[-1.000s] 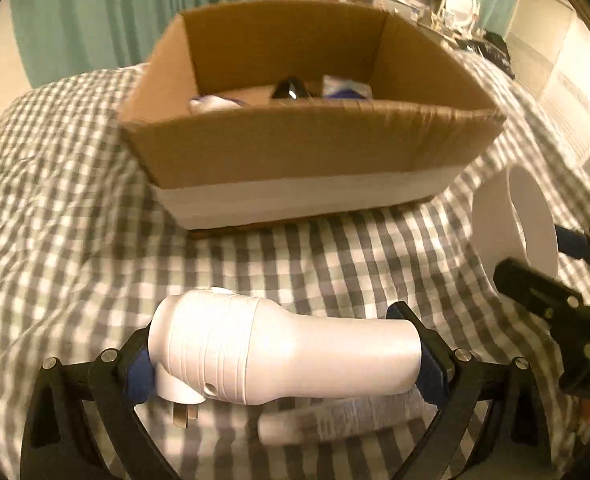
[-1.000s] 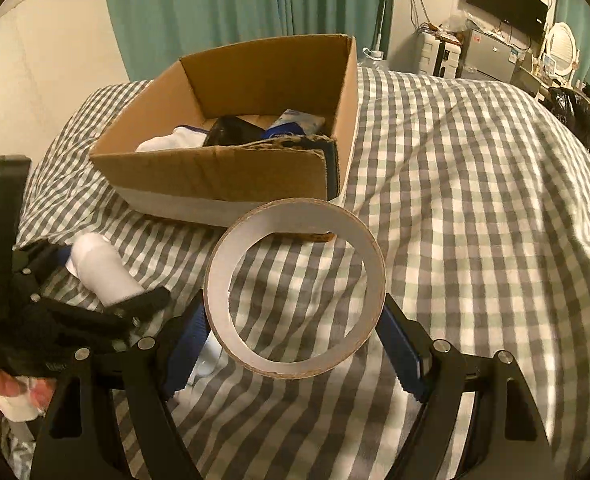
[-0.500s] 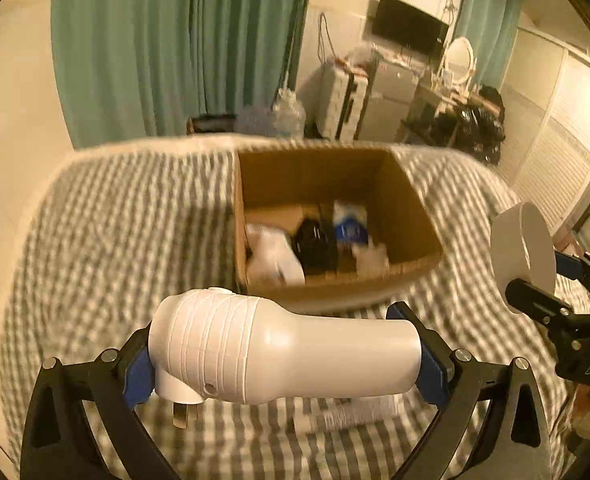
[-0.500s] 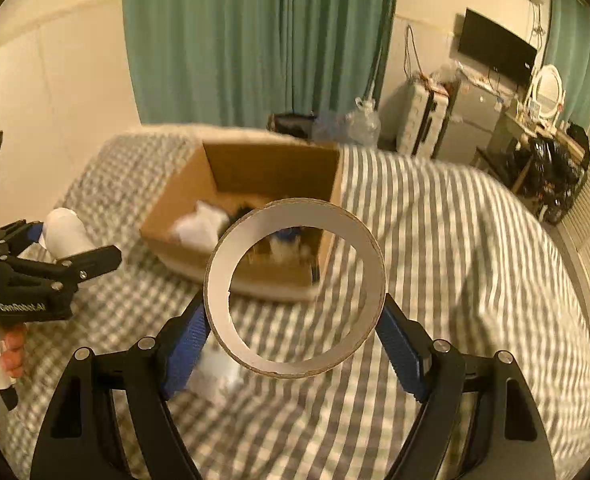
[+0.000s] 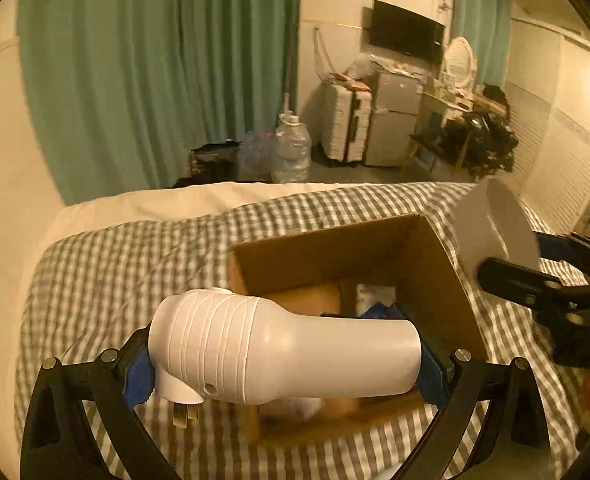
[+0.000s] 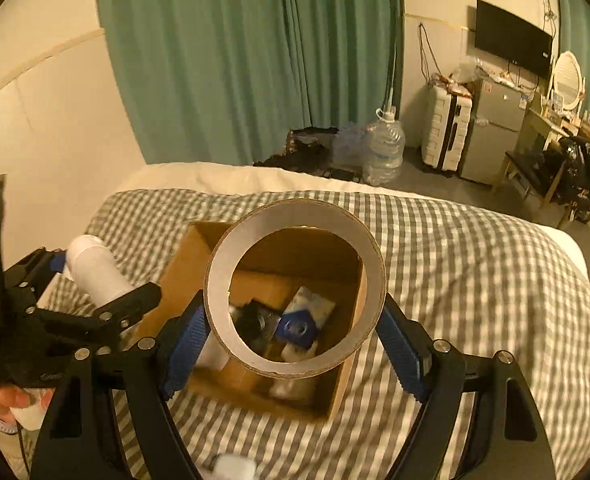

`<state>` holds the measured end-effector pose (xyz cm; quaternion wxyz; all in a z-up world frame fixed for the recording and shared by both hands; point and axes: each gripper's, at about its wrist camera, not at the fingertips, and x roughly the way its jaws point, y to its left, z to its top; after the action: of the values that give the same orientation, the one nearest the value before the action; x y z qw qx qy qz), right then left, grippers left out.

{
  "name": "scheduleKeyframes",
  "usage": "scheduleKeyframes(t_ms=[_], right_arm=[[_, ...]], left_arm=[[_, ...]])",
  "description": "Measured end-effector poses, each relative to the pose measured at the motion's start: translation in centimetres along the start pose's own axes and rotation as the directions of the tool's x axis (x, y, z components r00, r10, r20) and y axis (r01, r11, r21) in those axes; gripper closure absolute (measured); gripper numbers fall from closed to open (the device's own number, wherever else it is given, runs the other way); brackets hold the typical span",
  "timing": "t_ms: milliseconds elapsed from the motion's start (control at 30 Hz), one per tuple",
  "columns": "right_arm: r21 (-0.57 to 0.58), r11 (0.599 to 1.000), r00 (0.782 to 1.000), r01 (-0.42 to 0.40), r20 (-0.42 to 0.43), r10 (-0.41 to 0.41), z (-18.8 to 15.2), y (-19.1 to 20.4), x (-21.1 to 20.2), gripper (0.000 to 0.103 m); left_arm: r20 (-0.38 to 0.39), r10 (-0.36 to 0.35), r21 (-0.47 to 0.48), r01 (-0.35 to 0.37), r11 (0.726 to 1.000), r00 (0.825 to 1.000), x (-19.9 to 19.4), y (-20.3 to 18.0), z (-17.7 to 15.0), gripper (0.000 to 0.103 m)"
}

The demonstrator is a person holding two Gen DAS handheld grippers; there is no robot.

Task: Organize objects
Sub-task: 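Carry tape roll and hair dryer into the box and release both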

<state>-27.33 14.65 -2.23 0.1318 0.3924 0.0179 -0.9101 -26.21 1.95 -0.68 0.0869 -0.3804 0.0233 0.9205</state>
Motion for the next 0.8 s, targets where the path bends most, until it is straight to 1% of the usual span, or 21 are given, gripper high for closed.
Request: scheduleKeyframes(t_ms=[67,200,300,367,433,500,567,600,633,667,733,800], right_arm=[[0.008,1.000,1.000,-0.001,-0.016,0.002,0.8,-0.7,2.8,0.023],[0.022,1.000,0.999,-0.018,-0.026,0.018,1.3,-1.6,6.4,0.023],[0.009,1.000,0.999,-0.025,-0.043,0.025,1.3,-2.0,8.6,0.023],[-0.013,1.000,0.999,-0.019,-0.049,0.018,1.2,-1.7,9.6,0.022],[-0.039,0.999,0.999,-0.010,-0.043,0.008,1.2,-1.4,10.0,0.022],[-0.037,0.998,0.998,-0.041,-0.043,0.040,1.3,-1.2,10.1,0.022],[-0.025,0.996,0.996,-0.080,-0.051,0.079,1.4,-1.1,10.0,0.020],[-0.023,0.997,0.996,-0.078,-0.041,0.077,1.3,-0.9,9.7,0.017],[-0.023,0.998,0.998,-0.065,-0.022,0.065,1.3,-0.8,9.3,0.011],[-0.028,0.998,0.998,-0.055,-0.007,0.055,1.3,-0.6,8.8,0.009],[-0.030,0.999,0.999,-0.043,0.007,0.043,1.3,-0.5,7.8,0.007],[-0.021,0.999,0.999,-0.041,0.019,0.041,1.3,-0.4,6.4,0.007]], left_arm=[[-0.022,-0.001,0.023,0.002,1.000,1.000,2.4,-0.2,0.4,0.001],[-0.039,-0.007,0.080,0.010,0.997,0.999,6.4,-0.8,0.1,0.001],[-0.036,-0.044,0.103,0.047,0.994,0.998,8.7,-0.9,-0.5,0.001],[-0.057,-0.094,0.107,0.100,0.989,0.994,9.8,-0.9,-0.7,0.001],[-0.082,-0.149,0.075,0.155,0.985,0.985,10.4,-0.5,-0.4,0.000],[-0.096,-0.169,0.044,0.174,0.984,0.981,10.6,0.0,-0.1,0.000],[-0.109,-0.160,0.025,0.163,0.986,0.981,10.6,0.4,0.3,0.000],[-0.118,-0.161,0.016,0.164,0.986,0.980,10.7,0.5,0.4,0.000],[-0.124,-0.159,0.011,0.161,0.987,0.980,10.5,0.6,0.3,0.000],[-0.130,-0.150,0.011,0.153,0.988,0.980,10.3,0.5,0.3,0.000],[-0.140,-0.124,0.029,0.130,0.991,0.982,9.5,-0.1,0.3,0.000],[-0.133,-0.118,0.055,0.126,0.991,0.984,8.3,-0.3,0.1,0.000]])
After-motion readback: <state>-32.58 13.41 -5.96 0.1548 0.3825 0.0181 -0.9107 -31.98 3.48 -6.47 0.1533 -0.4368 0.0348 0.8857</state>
